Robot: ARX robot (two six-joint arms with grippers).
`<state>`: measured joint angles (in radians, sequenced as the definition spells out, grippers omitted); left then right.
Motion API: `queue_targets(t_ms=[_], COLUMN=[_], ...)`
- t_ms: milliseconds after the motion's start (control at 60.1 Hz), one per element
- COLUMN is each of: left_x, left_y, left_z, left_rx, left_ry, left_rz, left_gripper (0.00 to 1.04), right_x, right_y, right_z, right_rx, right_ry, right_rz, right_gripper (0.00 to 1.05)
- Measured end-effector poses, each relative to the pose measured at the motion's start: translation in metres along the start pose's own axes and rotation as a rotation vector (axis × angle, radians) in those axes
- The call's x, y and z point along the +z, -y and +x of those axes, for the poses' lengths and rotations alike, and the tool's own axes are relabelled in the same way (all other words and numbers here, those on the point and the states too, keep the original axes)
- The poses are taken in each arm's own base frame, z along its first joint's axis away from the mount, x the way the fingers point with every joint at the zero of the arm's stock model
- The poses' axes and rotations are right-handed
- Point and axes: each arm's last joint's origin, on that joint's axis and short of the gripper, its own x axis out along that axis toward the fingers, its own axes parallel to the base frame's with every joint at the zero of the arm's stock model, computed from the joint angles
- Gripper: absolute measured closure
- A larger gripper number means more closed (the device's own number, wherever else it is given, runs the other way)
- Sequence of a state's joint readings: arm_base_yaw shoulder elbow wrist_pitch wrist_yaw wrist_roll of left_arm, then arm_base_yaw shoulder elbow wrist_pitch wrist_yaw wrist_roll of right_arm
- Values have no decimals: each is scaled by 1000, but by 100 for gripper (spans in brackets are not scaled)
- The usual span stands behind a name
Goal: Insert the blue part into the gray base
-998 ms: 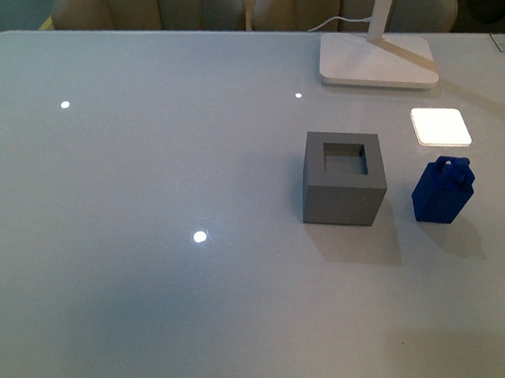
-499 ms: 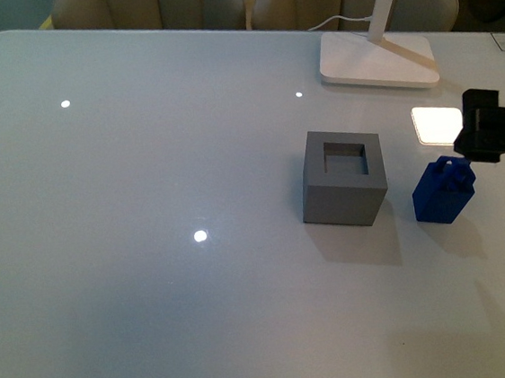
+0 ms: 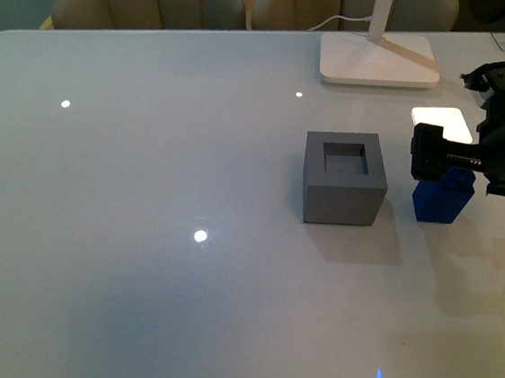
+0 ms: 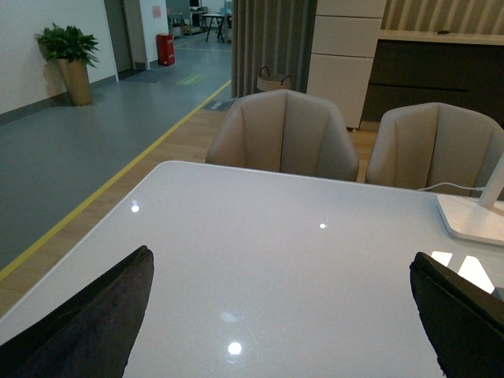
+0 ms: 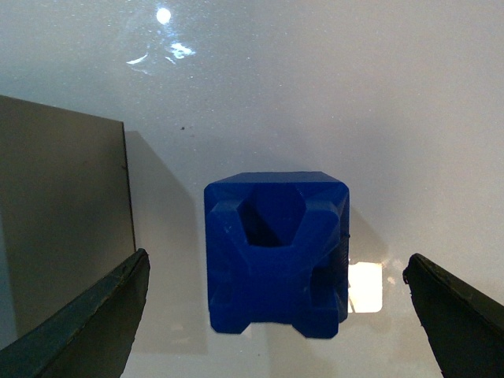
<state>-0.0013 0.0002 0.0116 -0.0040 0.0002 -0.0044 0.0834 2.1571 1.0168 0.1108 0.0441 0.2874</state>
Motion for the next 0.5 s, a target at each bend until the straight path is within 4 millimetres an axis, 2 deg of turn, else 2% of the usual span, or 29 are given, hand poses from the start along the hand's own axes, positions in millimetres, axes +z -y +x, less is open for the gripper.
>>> queue_targets(t_ms=[116, 383, 432, 499], left_x=[0, 0, 0, 0], left_y=[0, 0, 0, 0], left_z=[0, 0, 0, 0], left_rx=[0, 0, 0, 0], left_ry=[0, 0, 0, 0], left_rz=[0, 0, 0, 0], left_gripper=[7, 7, 7, 7], right_x=[-2, -3, -3, -5], right_y=[0, 2, 2, 3], right_z=[7, 11, 10, 5], right_rx=[-4, -7, -7, -7], right_ry=[-13, -5, -1, -2], right_rz=[21, 38, 39, 39], right_gripper=[11, 52, 57, 59])
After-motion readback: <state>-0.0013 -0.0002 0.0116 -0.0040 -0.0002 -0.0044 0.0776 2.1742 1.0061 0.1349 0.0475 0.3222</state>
